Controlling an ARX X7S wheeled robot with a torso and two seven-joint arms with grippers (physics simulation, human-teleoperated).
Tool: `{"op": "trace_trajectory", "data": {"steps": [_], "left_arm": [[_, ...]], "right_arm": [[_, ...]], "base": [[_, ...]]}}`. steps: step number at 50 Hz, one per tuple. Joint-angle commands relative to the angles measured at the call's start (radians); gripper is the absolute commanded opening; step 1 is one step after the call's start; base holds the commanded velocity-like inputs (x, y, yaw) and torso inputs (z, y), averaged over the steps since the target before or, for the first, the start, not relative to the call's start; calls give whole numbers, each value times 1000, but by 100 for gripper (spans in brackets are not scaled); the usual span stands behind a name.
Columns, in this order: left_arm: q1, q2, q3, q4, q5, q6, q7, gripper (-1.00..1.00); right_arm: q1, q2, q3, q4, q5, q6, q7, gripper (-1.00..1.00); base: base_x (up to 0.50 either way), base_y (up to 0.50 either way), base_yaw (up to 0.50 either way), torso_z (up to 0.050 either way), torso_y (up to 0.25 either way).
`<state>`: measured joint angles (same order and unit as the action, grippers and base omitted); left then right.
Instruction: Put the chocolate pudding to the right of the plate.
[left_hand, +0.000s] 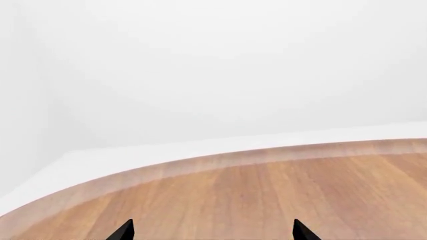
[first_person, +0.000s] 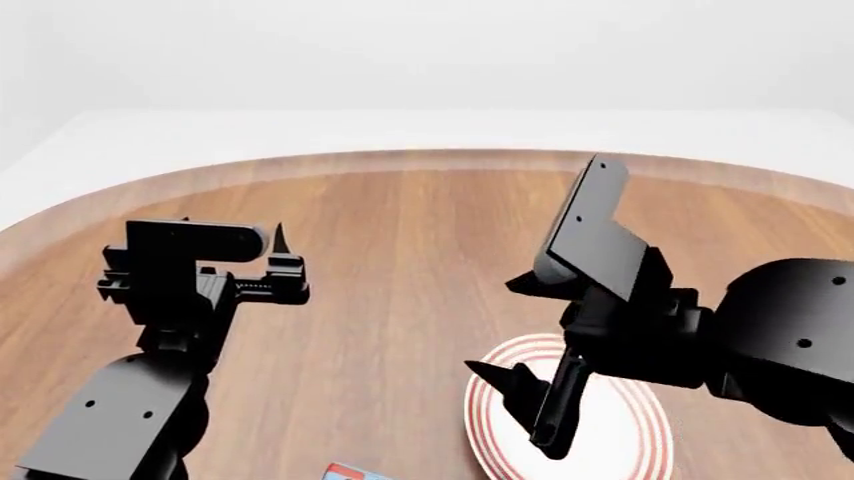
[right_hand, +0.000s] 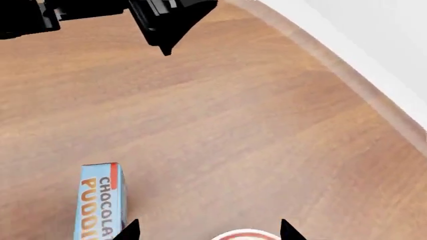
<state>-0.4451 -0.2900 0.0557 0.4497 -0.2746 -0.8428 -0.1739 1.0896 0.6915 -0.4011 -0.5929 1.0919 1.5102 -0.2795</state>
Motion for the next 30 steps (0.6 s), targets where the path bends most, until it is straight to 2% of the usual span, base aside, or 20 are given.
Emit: {"op": "trace_trajectory", "data": {"steps": [1, 12, 21, 30], "left_arm": [[5, -3, -2, -1, -4, 3, -4, 100], [-3, -5, 7, -8, -6, 4, -5, 100], [-4, -6, 9, -9, -7, 5, -8, 100], [-5, -8, 10, -14, -10, 11, -9, 100]], "right_arm": [[48, 49, -28, -20, 228, 11, 92, 100], [-20, 46, -63, -12, 239, -42, 96, 100], [-52, -8, -88, 6, 292, -52, 130, 100], [-90, -52, -169, 35, 247, -63, 130, 100]], "base": [[0, 0, 0, 0, 0], [0, 0, 0, 0, 0], [0, 0, 0, 0, 0], [0, 0, 0, 0, 0]]}}
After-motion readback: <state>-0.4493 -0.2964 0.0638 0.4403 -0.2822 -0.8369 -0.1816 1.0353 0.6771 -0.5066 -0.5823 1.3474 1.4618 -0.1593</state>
